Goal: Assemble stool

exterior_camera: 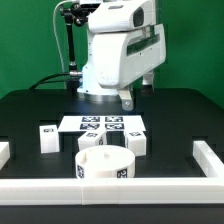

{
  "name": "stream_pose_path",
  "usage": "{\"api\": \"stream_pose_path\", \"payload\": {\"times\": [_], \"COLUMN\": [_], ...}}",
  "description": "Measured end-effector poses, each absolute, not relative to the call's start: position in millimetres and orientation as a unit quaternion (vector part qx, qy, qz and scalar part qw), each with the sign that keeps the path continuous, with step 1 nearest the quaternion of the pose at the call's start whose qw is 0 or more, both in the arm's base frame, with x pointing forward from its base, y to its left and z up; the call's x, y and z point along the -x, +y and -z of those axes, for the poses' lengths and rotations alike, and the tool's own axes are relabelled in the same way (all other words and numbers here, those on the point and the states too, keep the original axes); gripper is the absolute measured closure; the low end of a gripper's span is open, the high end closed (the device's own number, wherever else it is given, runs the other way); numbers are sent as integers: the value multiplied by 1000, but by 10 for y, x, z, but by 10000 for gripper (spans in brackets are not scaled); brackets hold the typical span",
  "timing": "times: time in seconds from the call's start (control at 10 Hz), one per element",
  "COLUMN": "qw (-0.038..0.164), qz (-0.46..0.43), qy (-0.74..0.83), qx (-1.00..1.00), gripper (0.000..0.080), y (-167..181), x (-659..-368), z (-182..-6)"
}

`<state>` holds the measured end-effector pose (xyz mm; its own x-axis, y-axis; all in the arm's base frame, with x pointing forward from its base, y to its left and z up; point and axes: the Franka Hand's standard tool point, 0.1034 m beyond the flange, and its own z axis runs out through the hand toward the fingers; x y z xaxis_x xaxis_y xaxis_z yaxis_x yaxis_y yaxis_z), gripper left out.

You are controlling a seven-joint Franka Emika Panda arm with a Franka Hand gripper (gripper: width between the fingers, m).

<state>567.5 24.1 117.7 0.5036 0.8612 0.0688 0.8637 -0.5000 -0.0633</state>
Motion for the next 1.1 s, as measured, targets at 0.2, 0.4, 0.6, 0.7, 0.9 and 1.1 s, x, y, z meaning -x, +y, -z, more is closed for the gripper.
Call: {"api": "stream_pose_path", "payload": {"times": [0.2,0.4,0.6,0.7,0.9,1.1], "qw": [49,47,29,22,25,29], "qz": [17,18,36,42,38,34], "qy": [-503,-516,-559,-579,-593,-590], "qx": [863,855,828,814,804,806], "gripper": [150,150,150,150,150,150], "y": [239,187,-54,-127,-257,-287], "x": [-5671,-5674,-5736,-5732,-5666,-5657], "z": [-1173,-1139,-973,-901,-739,-679]}}
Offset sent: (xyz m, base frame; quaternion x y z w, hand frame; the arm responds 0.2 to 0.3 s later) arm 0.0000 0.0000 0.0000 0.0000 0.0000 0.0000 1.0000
